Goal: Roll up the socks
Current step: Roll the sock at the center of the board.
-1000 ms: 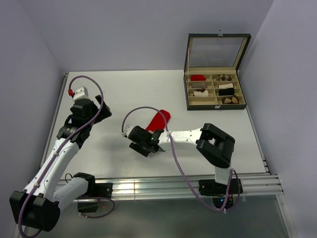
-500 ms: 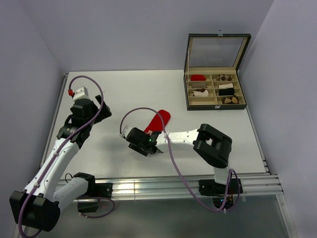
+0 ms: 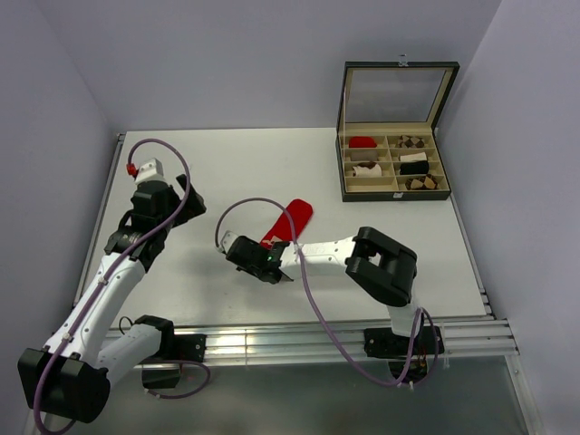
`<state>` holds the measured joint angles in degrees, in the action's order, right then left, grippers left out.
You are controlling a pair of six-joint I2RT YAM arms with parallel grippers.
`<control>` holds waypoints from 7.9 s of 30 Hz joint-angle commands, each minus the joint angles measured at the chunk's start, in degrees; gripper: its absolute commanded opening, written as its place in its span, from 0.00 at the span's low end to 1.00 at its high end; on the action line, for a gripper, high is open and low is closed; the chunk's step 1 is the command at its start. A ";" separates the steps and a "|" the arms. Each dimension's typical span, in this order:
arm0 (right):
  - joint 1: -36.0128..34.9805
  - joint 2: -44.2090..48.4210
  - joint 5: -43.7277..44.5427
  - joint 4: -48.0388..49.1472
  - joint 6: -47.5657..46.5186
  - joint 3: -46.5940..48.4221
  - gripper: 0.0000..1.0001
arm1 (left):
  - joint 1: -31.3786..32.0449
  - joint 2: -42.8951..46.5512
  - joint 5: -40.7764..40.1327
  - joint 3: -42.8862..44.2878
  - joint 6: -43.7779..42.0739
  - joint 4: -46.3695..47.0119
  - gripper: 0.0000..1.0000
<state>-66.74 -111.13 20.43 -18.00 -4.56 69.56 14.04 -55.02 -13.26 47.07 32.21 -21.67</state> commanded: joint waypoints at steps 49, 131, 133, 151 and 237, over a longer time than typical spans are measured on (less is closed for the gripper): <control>34.13 -13.41 -75.45 32.42 37.52 -6.54 0.00 | 12.32 -30.75 18.88 -6.20 15.96 12.71 0.59; 24.04 16.40 -35.29 28.99 12.47 -20.26 0.45 | 16.19 -46.31 13.52 5.84 12.35 3.39 0.28; 22.89 15.60 -33.18 29.07 11.85 -19.38 0.45 | 16.19 -46.49 13.52 6.10 12.35 3.39 0.28; 20.33 9.09 -29.91 28.46 9.92 -14.89 0.43 | 16.19 -46.14 13.52 5.93 12.00 3.66 0.27; 11.11 8.75 -14.45 30.48 3.61 -14.63 0.40 | 15.05 -42.53 14.57 3.47 22.73 9.72 0.20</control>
<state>-55.11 -101.16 4.32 10.28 1.76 52.60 29.32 -96.62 2.04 50.00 56.64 -8.25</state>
